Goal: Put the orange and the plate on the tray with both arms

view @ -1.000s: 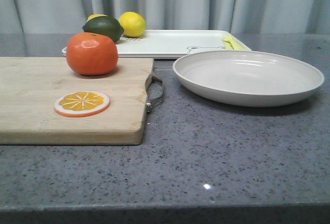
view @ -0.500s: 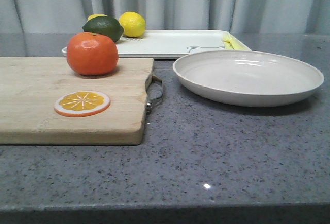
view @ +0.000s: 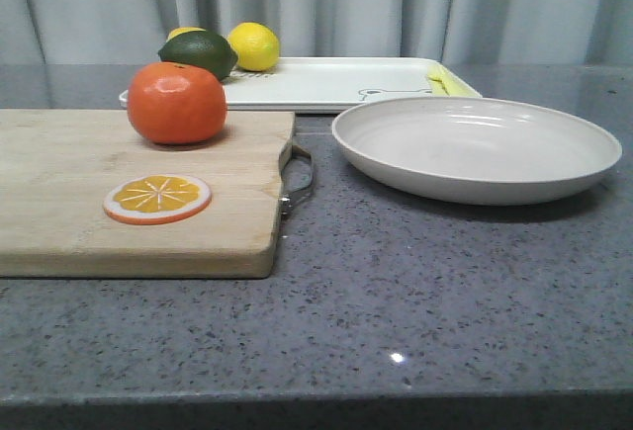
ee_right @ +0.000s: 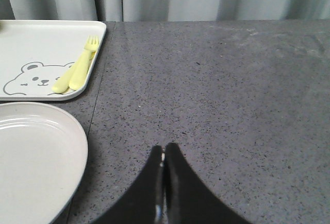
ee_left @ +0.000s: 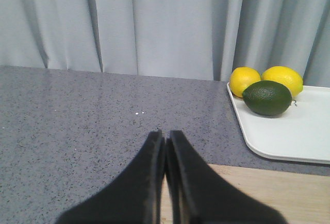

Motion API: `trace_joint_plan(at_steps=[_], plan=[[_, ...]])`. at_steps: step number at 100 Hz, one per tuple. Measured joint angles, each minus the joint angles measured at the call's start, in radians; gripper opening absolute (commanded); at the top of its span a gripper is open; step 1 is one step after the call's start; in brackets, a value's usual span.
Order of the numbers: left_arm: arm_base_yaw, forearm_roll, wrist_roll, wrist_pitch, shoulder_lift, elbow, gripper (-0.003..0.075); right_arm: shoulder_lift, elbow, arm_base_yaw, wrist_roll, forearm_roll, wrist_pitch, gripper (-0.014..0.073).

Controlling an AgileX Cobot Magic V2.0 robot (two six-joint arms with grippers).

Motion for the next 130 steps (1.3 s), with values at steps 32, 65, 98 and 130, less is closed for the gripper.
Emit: trace_joint_plan(at_steps=[32,65,98,130], plan=[[-0.073,0.0,-0.002,0.155,0.131,-0.189,0.0334,0.0,0.0,0.0,0.0,0.0,-0.008,-0.006],[-0.237,0.0,-0.002,0.25,0.31,-0.35,0.0586,0.0,0.0,0.0,0.0,0.0,-0.011,-0.006],[-0.392,-0.006,-0.002,0.485,0.534,-0.564,0.0587,0.0,0.0,0.0,0.0,0.0,-0.02,-0.006],[-0.486,-0.01,-0.002,0.663,0.753,-0.777,0.0587,0.0,0.0,0.0,0.0,0.0,-0.026,-0.006]])
